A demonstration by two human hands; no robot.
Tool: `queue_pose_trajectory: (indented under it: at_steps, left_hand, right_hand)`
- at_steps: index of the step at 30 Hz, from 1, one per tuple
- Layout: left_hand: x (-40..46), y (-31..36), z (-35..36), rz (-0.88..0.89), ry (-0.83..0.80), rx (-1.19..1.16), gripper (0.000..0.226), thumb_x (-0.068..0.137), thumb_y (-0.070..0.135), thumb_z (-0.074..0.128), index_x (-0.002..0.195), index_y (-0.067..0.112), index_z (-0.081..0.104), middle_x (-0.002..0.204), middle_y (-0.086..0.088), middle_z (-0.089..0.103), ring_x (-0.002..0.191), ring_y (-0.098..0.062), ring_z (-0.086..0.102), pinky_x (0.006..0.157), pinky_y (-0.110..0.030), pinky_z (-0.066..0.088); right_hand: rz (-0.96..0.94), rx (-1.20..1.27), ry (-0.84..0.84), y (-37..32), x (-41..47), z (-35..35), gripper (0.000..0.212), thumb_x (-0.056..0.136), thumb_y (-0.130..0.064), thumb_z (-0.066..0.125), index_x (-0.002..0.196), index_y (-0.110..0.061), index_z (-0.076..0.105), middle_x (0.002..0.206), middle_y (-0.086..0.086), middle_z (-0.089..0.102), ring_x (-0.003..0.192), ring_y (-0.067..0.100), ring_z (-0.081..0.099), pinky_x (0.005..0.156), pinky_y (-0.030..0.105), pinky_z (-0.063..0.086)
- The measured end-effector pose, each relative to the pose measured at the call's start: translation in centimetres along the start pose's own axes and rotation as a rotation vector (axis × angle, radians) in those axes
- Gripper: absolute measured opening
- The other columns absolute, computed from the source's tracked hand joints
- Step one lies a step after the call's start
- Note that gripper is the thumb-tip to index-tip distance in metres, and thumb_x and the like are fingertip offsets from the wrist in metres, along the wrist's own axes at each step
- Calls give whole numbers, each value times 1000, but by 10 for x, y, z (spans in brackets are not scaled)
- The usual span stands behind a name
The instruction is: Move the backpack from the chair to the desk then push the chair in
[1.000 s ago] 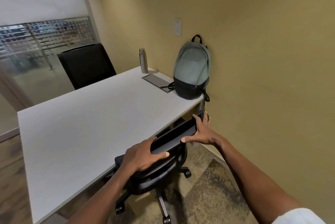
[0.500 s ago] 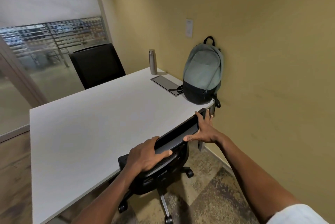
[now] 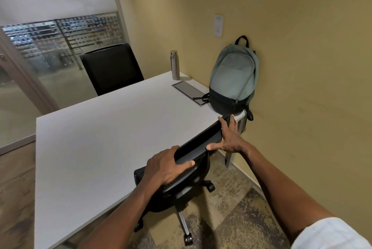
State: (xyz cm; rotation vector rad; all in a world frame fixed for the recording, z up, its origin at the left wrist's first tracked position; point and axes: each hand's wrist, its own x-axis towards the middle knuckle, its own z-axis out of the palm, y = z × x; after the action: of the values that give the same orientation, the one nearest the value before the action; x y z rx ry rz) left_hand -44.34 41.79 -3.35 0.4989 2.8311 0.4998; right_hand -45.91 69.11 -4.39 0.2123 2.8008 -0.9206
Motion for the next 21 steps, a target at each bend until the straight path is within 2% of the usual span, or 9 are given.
queue_pose_trajectory:
  at_steps: [7, 11, 14, 18, 21]
  left_hand:
    - [0, 1, 2, -11, 12, 36, 97, 70, 92, 40, 147, 33, 38, 138, 0, 60, 120, -27, 59, 96, -42, 49]
    - [-4, 3, -1, 10, 24, 62, 86, 68, 94, 36, 130, 35, 49, 119, 2, 68, 103, -25, 65, 85, -40, 52]
    - [-8, 5, -3, 13, 42, 103, 89, 68, 95, 31, 127, 31, 49, 117, 0, 67, 103, -27, 64, 83, -41, 51]
    - [-16, -2, -5, 30, 1, 49, 99, 73, 95, 20, 142, 27, 40, 140, -3, 56, 123, -29, 56, 96, -49, 48]
    - [-30, -14, -9, 90, 44, 22, 87, 90, 78, 21, 154, 21, 28, 157, -6, 38, 141, -28, 40, 111, -49, 37]
  right_hand:
    - [35, -37, -25, 0, 2, -1, 151, 47, -80, 74, 158, -28, -14, 157, 16, -39, 144, 46, -28, 115, 67, 2]
    - [57, -89, 33, -2, -10, 5, 148, 47, -90, 60, 158, -24, -14, 159, 19, -34, 147, 47, -20, 118, 64, 4]
    - [79, -126, 101, -6, -29, 17, 140, 56, -95, 44, 158, -17, -12, 160, 23, -28, 149, 45, -17, 120, 59, 4]
    - [87, -155, 235, -15, -57, 34, 119, 75, -87, 27, 158, -9, -3, 162, 26, -16, 151, 38, -13, 122, 50, 2]
    - [79, -189, 365, -22, -83, 49, 99, 91, -76, 24, 158, -5, 5, 164, 25, -8, 152, 36, -9, 122, 46, 1]
